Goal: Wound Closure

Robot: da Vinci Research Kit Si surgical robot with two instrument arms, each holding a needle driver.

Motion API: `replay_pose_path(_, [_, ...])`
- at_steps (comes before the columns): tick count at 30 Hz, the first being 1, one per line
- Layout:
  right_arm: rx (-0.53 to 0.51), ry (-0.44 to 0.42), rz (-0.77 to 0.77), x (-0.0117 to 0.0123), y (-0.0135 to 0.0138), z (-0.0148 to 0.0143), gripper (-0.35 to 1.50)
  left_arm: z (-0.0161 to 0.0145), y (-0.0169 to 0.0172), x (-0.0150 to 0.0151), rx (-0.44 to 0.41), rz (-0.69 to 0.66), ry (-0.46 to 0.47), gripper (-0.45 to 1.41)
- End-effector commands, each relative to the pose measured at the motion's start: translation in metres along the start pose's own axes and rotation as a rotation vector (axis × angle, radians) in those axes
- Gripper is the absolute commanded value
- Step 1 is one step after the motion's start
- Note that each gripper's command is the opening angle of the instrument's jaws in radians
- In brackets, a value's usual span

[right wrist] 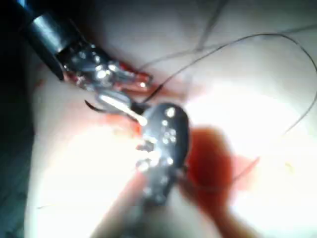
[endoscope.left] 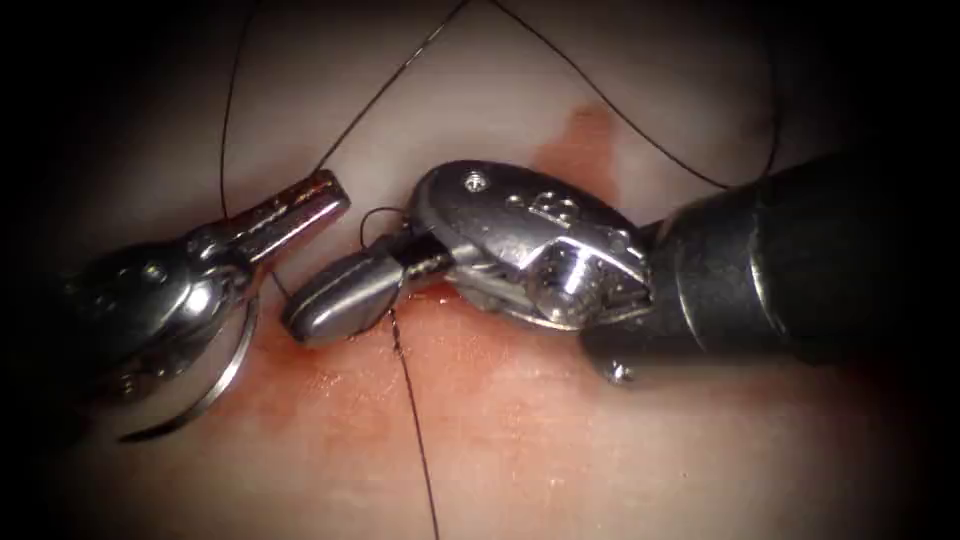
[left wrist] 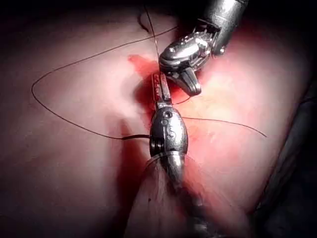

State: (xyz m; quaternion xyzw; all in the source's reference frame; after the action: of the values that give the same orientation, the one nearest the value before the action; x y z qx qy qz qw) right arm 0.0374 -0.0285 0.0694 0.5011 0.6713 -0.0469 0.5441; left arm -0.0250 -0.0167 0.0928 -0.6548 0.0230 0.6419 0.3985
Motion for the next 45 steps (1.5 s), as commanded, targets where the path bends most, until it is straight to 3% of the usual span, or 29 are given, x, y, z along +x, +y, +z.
replay_pose_path(1, [0.028,-0.048,-0.006,-0.0004,0.0007,0.0006,-0.35,0.0004,0.0004,-0.0008,-0.004,-0.003,-0.001,-0.45])
replay_pose_path(5, [0.104,-0.200,-0.019,-0.0005,0.0007,0.0009,-0.35,0.0003,0.0005,-0.0008,-0.015,-0.005,-0.002,-0.45])
replay_pose_path(10, [0.179,-0.310,-0.016,-0.0006,0.0005,0.0008,-0.35,0.0001,0.0005,-0.0009,-0.026,-0.006,-0.006,-0.45])
replay_pose_path(15, [0.232,-0.349,-0.013,-0.0014,0.0005,0.0011,-0.35,0.0001,0.0006,-0.0012,-0.032,-0.004,-0.005,-0.45])
replay_pose_path(20, [0.287,-0.398,0.000,-0.0041,-0.0002,0.0016,-0.35,0.0000,0.0007,-0.0018,-0.041,-0.012,-0.011,-0.45])
replay_pose_path(21, [0.284,-0.406,0.014,-0.0045,-0.0005,0.0017,-0.30,-0.0001,0.0007,-0.0020,-0.044,-0.011,-0.010,-0.45])
replay_pose_path(23, [0.283,-0.415,0.024,-0.0052,-0.0011,0.0018,0.02,-0.0002,0.0008,-0.0022,-0.048,-0.015,-0.010,-0.45])
replay_pose_path(26, [0.317,-0.435,0.053,-0.0063,-0.0025,0.0019,0.05,-0.0003,0.0010,-0.0026,-0.054,-0.019,-0.013,-0.45])
replay_pose_path(30, [0.350,-0.490,0.087,-0.0077,-0.0041,0.0019,0.34,-0.0005,0.0011,-0.0029,-0.063,-0.017,-0.022,-0.45])
replay_pose_path(31, [0.354,-0.497,0.090,-0.0079,-0.0043,0.0019,0.44,-0.0005,0.0011,-0.0029,-0.064,-0.018,-0.022,-0.45])
replay_pose_path(38, [0.392,-0.532,0.119,-0.0091,-0.0042,0.0019,0.66,-0.0008,0.0010,-0.0028,-0.075,-0.020,-0.023,-0.45])
replay_pose_path(39, [0.389,-0.542,0.125,-0.0090,-0.0039,0.0019,0.84,-0.0010,0.0010,-0.0028,-0.075,-0.020,-0.023,-0.45])
replay_pose_path(45, [0.410,-0.595,0.123,-0.0092,-0.0033,0.0021,0.84,-0.0014,0.0008,-0.0027,-0.073,-0.021,-0.023,-0.45])
